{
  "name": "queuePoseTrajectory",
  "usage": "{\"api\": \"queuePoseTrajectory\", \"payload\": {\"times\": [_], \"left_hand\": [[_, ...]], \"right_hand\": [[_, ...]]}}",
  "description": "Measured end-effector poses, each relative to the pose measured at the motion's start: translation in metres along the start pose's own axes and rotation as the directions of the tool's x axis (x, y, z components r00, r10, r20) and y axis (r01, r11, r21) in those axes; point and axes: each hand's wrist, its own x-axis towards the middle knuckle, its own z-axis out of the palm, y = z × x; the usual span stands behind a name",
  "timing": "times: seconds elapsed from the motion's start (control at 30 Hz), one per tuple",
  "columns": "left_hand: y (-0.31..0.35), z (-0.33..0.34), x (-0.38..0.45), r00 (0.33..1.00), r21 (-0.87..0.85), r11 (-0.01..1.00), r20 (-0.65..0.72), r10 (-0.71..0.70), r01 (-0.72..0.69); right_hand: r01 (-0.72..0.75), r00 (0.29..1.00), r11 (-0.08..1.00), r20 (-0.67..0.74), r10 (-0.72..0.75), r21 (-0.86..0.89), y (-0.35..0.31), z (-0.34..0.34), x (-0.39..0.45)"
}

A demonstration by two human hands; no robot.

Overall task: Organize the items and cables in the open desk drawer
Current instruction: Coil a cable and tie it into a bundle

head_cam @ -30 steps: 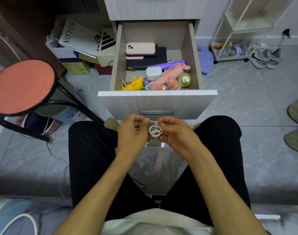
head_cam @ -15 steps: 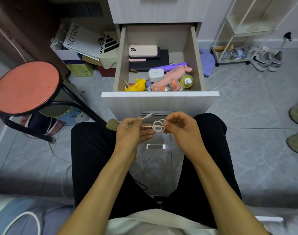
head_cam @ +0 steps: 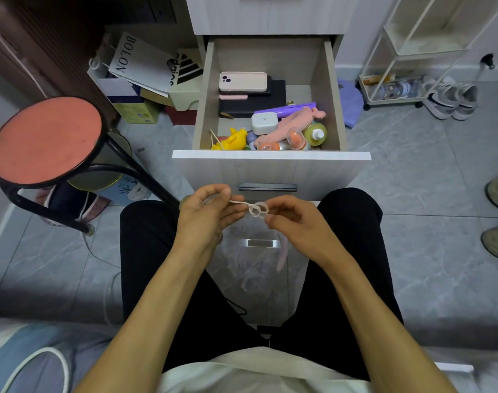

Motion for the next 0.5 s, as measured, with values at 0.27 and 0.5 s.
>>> {"api": "queuePoseTrajectory", "payload": {"times": [0.27, 0.5], "left_hand": [[-0.0022, 0.0011, -0.0041, 0.992, 0.091, 0.992, 0.095, 0.079, -0.088], [-0.0033, 0.0001, -0.0032, 0.988, 0.079, 0.993, 0.134, 0.078, -0.089]], "right_hand": [[0.197, 0.972, 0.965, -0.090, -0.215, -0.173, 0.0005, 0.0054, 0.0066], [0.206, 0.977, 0.970, 0.078, -0.197, -0.128, 0.0058, 0.0036, 0.0058]]}}
